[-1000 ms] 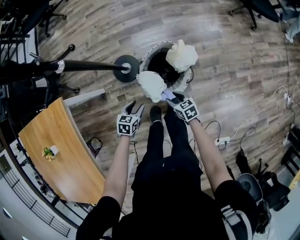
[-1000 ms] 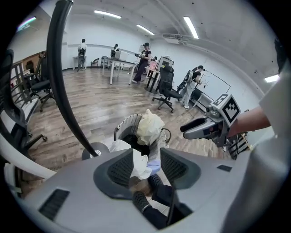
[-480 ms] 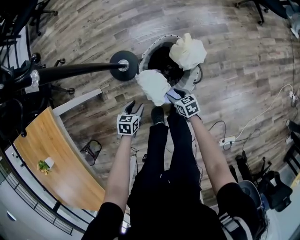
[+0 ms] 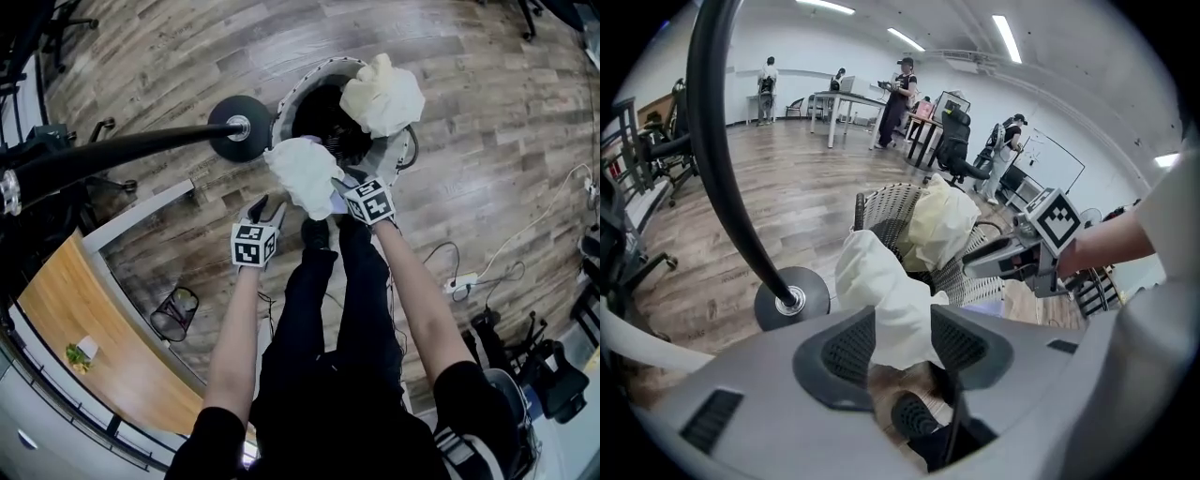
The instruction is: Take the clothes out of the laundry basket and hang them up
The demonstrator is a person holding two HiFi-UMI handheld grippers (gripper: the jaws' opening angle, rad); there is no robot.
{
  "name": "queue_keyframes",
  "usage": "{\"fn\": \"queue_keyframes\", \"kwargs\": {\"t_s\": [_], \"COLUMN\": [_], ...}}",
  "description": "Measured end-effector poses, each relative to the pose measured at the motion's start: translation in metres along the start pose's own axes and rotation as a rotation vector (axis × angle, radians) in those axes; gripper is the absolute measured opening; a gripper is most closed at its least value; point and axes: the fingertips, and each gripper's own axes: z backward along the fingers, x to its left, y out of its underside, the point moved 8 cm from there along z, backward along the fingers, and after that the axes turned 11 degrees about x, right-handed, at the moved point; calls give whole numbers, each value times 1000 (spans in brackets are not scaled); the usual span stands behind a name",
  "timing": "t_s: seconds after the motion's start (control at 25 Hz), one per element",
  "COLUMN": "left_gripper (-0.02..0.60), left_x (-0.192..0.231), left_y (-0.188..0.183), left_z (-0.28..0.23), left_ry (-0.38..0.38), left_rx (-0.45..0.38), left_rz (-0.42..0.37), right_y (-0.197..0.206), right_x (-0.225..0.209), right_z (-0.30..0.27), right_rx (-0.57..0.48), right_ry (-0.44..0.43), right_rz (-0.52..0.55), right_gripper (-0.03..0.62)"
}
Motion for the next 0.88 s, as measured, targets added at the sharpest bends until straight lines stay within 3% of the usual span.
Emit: {"fn": "queue_keyframes", "kwargs": {"t_s": [0.32, 0.52, 0.72, 0.76, 0.88], "left_gripper": [201, 201, 171, 141, 54], "left_x": [17, 26, 29, 28, 23], "left_y": [-3, -3, -4, -3, -3], "left_z": [-45, -67, -74, -74, -74], "left_ry": [53, 69, 182, 205, 229], "left_rx": [-37, -35, -67, -68, -62], "left_rz": [15, -13, 4, 1, -26], "right_y": [-5, -4, -9, -8, -7], "right_x": [-17, -28, -35, -33, -25], "right_z": [-50, -85, -104, -107, -110], "right_rx": [-6, 3, 54, 66, 85], "right_ry": [-20, -115, -173, -198, -252], "right_rz": [-39, -166, -253, -261, -257], "right_gripper": [205, 222, 241, 232, 67]}}
